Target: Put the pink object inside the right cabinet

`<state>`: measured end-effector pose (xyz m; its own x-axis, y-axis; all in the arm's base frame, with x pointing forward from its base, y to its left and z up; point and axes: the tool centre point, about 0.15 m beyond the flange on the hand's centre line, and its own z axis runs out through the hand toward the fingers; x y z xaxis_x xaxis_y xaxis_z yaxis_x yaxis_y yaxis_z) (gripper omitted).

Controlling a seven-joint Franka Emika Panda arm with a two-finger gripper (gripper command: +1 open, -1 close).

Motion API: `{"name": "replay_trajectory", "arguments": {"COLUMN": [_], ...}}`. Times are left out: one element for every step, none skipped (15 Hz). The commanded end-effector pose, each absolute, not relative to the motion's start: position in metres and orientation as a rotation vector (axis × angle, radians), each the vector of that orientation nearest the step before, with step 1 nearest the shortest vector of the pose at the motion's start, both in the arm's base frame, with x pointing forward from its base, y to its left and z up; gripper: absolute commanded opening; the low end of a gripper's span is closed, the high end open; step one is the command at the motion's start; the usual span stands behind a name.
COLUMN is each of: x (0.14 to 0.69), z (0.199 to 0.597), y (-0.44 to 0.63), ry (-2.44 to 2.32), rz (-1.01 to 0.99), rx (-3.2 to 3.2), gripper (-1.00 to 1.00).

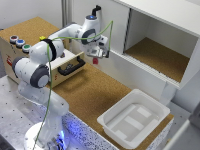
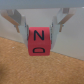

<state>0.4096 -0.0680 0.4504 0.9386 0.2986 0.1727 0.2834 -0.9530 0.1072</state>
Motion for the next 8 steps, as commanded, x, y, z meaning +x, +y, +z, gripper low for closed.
{"name": "replay_trajectory", "arguments": {"x": [0.451, 0.462, 0.472, 0.489, 0.504, 0.518, 0.534, 0.551], "z": [0.466, 0.472, 0.476, 0.482, 0.485, 0.485, 0.485, 0.487], "y": [-0.154, -0.168, -0.177, -0.189, -0.198, -0.206, -0.213, -0.218], "ry": [0.314, 0.293, 0.286, 0.281, 0.276, 0.28, 0.288, 0.305], "rz": [0.358, 0.394, 0.4, 0.427, 0.441, 0.444, 0.439, 0.442], "rx": [3.04, 3.046, 3.054, 3.053, 3.056, 3.063, 3.064, 3.059], "gripper": [-1.0, -1.0, -1.0, -1.0, -1.0, -1.0, -1.0, -1.0]}}
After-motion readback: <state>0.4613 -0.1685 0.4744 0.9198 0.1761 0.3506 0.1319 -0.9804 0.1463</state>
